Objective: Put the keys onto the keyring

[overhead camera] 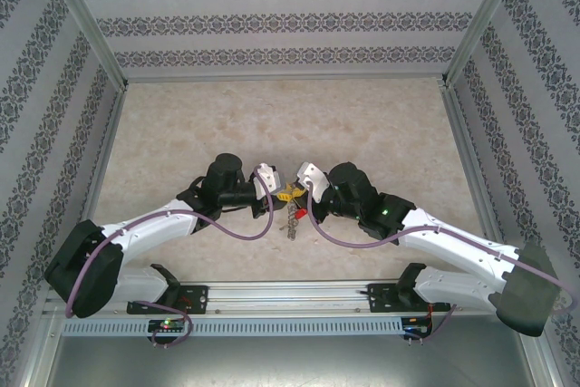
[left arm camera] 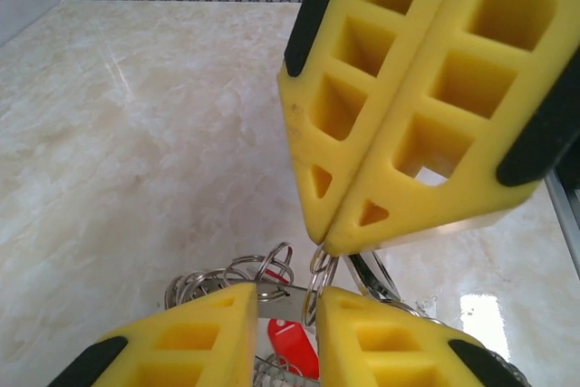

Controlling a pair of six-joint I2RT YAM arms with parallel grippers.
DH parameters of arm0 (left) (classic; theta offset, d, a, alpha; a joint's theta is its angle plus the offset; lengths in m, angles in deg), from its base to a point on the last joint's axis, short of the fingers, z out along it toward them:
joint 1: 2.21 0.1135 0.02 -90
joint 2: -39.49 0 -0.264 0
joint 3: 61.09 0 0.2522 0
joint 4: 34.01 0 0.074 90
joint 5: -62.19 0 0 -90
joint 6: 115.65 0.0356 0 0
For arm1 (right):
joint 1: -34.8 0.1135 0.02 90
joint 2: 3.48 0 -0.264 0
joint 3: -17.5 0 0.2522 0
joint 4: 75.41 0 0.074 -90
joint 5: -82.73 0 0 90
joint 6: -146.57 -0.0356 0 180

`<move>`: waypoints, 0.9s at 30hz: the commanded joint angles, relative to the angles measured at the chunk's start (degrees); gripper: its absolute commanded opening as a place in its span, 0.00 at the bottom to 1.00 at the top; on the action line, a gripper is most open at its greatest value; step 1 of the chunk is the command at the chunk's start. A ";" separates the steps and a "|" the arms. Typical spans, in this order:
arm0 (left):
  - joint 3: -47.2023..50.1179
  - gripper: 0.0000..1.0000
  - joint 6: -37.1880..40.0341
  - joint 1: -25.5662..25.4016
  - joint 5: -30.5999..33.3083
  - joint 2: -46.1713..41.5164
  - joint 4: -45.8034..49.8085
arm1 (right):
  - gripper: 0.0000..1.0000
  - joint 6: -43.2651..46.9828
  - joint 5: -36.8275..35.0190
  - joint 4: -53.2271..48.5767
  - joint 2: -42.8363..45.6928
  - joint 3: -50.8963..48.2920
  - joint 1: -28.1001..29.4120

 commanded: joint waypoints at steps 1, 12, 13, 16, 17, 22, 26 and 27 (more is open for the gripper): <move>-1.67 0.24 0.34 -0.39 -1.56 0.82 -1.58 | 0.00 0.66 2.19 2.72 0.07 1.47 0.29; -2.80 0.21 0.65 -0.44 -5.08 1.33 -0.73 | 0.00 0.66 2.27 2.36 0.04 1.57 0.47; -2.81 0.19 0.56 -0.44 -4.97 1.30 -0.82 | 0.00 0.66 2.29 2.27 0.17 1.57 0.47; -2.74 0.07 0.32 -0.39 -4.78 1.03 -0.91 | 0.00 0.49 2.26 1.99 0.45 1.40 0.54; -2.78 0.03 0.29 -0.41 -4.64 0.95 -1.01 | 0.00 0.36 2.17 1.76 0.51 1.31 0.52; -2.46 0.00 -0.05 -0.39 -3.61 0.49 -1.28 | 0.00 -1.11 -1.29 1.29 1.95 -0.73 0.56; -1.36 0.00 -1.17 -0.38 -2.09 0.00 -3.01 | 0.00 -3.37 -9.39 0.38 3.38 -2.09 0.39; -0.90 0.00 -1.54 -0.44 -1.87 -0.14 -3.90 | 0.00 -4.06 -10.84 -0.01 3.54 -2.48 0.23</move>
